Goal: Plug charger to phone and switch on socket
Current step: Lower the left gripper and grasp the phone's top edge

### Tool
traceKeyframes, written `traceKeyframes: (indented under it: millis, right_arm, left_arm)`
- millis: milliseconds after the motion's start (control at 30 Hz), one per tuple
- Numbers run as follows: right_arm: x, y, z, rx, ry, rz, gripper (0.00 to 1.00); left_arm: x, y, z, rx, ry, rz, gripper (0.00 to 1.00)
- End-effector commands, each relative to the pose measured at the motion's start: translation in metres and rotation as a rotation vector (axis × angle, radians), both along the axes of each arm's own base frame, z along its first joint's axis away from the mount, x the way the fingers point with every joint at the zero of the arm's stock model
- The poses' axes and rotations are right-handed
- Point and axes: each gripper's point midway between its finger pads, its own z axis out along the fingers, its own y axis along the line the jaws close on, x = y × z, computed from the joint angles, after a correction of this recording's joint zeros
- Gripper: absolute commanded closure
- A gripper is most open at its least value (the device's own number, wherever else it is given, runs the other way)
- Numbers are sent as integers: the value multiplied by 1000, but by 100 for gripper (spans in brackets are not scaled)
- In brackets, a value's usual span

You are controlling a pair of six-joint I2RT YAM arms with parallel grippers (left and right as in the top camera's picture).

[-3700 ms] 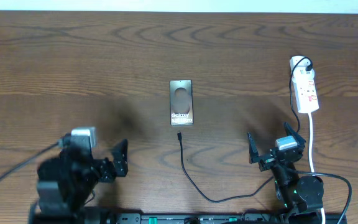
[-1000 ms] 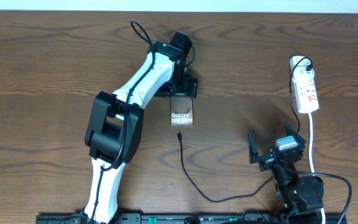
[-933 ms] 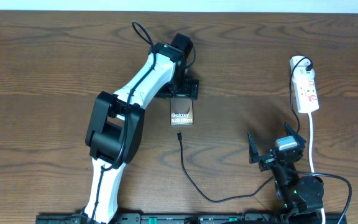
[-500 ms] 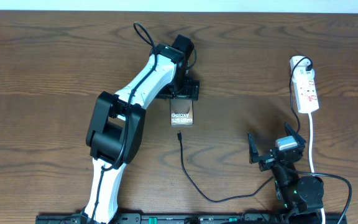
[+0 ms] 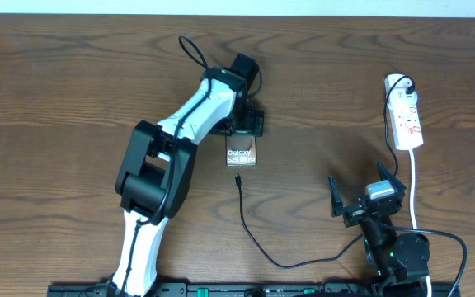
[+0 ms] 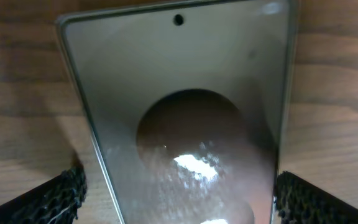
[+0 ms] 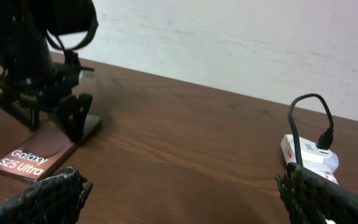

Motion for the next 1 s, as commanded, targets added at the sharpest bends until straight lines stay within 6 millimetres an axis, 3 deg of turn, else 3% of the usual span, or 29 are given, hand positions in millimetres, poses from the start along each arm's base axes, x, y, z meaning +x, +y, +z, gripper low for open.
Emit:
traceKeyframes:
  millis: [0, 267, 500, 667, 733, 967]
  right_arm:
    - [0, 0, 0, -10, -4, 1, 1]
    - [0, 0, 0, -10, -4, 0, 1]
    - [0, 0, 0, -10, -4, 1, 1]
    - [0, 0, 0, -10, -4, 0, 1]
    - [0, 0, 0, -10, -4, 1, 1]
    - [0, 0, 0, -10, -4, 1, 1]
  left_arm:
    - [-7, 7, -20, 71, -6, 36, 2]
    - [-18, -4, -40, 60, -24, 13, 2]
    - [-17, -9, -40, 53, -35, 5, 2]
    - [-29, -2, -42, 73, 30, 172, 0]
    - [-36, 2, -42, 89, 60, 224, 4]
    - [-42, 1, -43, 101, 76, 225, 6]
